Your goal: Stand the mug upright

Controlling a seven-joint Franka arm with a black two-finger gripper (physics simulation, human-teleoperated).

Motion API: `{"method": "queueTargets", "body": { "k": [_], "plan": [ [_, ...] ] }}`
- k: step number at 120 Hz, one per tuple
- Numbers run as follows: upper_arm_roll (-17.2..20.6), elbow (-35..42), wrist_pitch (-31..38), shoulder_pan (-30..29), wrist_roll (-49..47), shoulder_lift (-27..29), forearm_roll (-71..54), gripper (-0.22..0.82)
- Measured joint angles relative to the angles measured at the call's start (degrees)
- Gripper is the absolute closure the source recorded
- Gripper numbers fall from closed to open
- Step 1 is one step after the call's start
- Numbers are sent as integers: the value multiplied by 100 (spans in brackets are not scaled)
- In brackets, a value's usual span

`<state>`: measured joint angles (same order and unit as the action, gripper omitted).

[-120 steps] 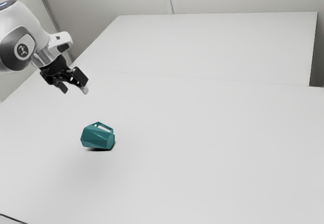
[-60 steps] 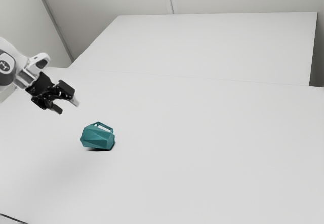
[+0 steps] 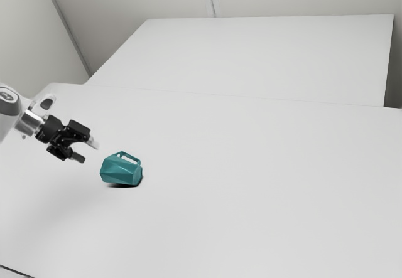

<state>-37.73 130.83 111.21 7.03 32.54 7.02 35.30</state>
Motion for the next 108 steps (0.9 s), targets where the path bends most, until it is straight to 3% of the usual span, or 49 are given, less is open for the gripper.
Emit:
{"method": "queueTargets", "body": {
  "k": [37,108],
  "plan": [
    [-241,-484,-699,-244,1186,-912,809,4],
    [-3,-1277,-1601,-713,2756,-2417,1835,4]
  ]
}}
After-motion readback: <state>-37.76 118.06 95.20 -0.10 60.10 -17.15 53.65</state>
